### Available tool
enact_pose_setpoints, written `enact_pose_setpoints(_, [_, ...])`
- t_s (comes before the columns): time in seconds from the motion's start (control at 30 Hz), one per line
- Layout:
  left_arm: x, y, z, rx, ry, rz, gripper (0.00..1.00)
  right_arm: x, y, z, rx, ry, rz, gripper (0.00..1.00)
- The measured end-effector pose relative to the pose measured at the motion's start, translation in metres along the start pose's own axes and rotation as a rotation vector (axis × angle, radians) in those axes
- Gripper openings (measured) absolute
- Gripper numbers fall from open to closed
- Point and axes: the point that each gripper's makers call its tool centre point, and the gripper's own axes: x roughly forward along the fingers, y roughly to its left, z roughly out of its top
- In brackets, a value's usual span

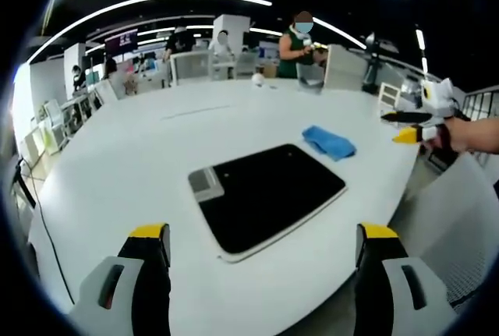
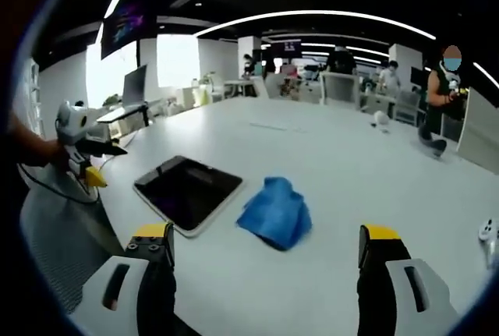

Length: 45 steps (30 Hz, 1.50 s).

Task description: Wipe the mirror surface with the cleaning cloth until all visible marks leave the cleaned area.

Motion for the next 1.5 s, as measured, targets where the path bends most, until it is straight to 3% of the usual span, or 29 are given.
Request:
enact_pose_setpoints(0.27, [0.000, 0.000, -0.001, 0.004, 0.005, -0.002, 1.00, 0.014, -0.014, 0.051, -0.041, -0.014, 0.026, 0.85])
enact_pose_setpoints(0.47, [0.000, 0.002, -0.003, 0.000, 0.011, 0.002, 1.00, 0.040, -0.018, 0.060, -0.067, 0.011, 0.027, 0.75])
enact_pose_setpoints(0.67, [0.000, 0.003, -0.004, -0.004, 0.018, 0.006, 1.00, 0.059, -0.018, 0.060, -0.068, 0.022, 0.039, 0.74])
enact_pose_setpoints(1.03, [0.001, 0.005, -0.006, -0.017, 0.026, 0.009, 1.00, 0.088, -0.017, 0.035, -0.104, 0.084, 0.057, 0.65])
enact_pose_setpoints(1.17, [0.002, 0.005, -0.007, -0.018, 0.033, 0.009, 1.00, 0.104, -0.021, 0.010, -0.122, 0.147, 0.056, 0.51])
enact_pose_setpoints(1.27, [0.002, 0.004, -0.007, -0.016, 0.036, 0.010, 1.00, 0.118, -0.022, -0.006, -0.089, 0.182, 0.060, 0.41])
enact_pose_setpoints(1.5, [0.002, 0.006, -0.009, -0.020, 0.043, 0.016, 1.00, 0.139, -0.024, -0.032, -0.045, 0.244, 0.044, 0.23])
